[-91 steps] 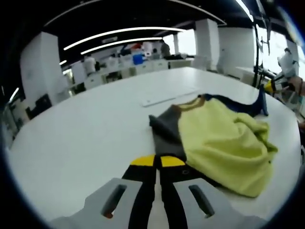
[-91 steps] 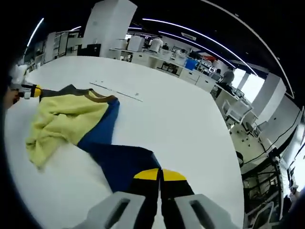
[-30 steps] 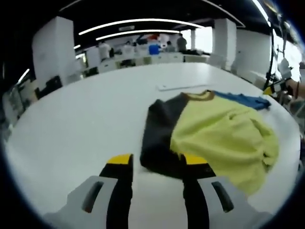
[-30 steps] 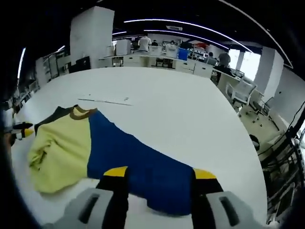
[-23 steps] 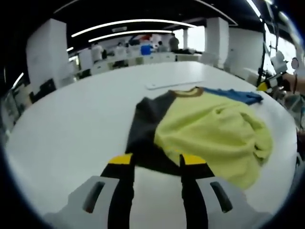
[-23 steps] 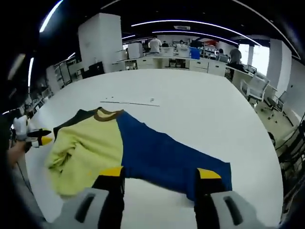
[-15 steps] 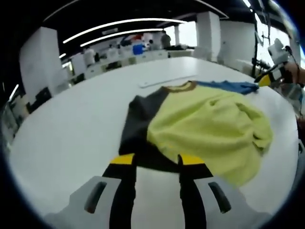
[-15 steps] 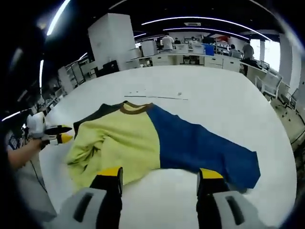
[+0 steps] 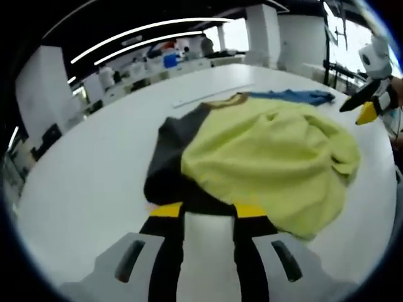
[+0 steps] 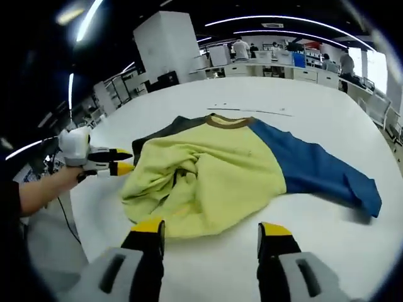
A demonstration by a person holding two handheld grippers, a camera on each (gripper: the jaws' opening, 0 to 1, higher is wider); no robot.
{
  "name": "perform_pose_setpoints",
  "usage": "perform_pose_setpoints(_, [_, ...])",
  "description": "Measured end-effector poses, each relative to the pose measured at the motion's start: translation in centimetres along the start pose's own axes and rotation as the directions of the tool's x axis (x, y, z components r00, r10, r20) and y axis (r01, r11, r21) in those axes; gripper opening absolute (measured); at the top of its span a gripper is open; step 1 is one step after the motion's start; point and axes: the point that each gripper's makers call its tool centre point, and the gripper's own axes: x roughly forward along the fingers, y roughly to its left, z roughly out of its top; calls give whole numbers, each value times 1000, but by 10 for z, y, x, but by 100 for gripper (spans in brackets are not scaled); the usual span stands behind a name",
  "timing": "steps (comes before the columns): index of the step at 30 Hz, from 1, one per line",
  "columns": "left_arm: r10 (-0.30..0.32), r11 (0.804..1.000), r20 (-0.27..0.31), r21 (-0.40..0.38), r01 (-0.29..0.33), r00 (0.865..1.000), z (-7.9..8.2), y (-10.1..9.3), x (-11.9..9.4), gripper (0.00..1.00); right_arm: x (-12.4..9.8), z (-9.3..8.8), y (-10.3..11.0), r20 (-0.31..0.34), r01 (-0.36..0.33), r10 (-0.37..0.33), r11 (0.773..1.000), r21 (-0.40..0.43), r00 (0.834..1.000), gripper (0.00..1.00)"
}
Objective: Fold the garment on the visible template until the final outline fits inside the template.
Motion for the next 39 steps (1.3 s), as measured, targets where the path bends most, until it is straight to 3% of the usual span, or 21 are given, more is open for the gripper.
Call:
perform_pose_setpoints(7, [-14,998,2,54,13,1000,3,-4,4,22,13,-21,21,-23,15,-13,997,74,1000,53])
perform_pose_setpoints(12, [-66,998,-18,15,66,998,3,-15,7,11,22,-36,41,-34,11,-5,983,182,999,44])
perform_pose_setpoints(20, [-56,997,-3,47,56,998,2,-19,7,5,35,-35,55,-2,26,-27,969,245,1000,27])
perform_pose_setpoints(26, [-42,998,23,-45,43,999,2,-19,7,0,42,-33,57,5,42,-44,968,249,999,19])
perform_pose_setpoints(30, [-2,1000,1,26,2,1000,2,-21,8,0,43,-32,59,4,45,-47,969,243,999,19])
perform_pose_setpoints(35, [1,997,-12,76,0,1000,4,-21,9,0,43,-32,59,6,49,-52,970,237,999,19])
perform_pose_setpoints(39, [6,999,-7,33,-6,1000,4,-14,8,2,43,-32,59,3,42,-44,970,239,999,19])
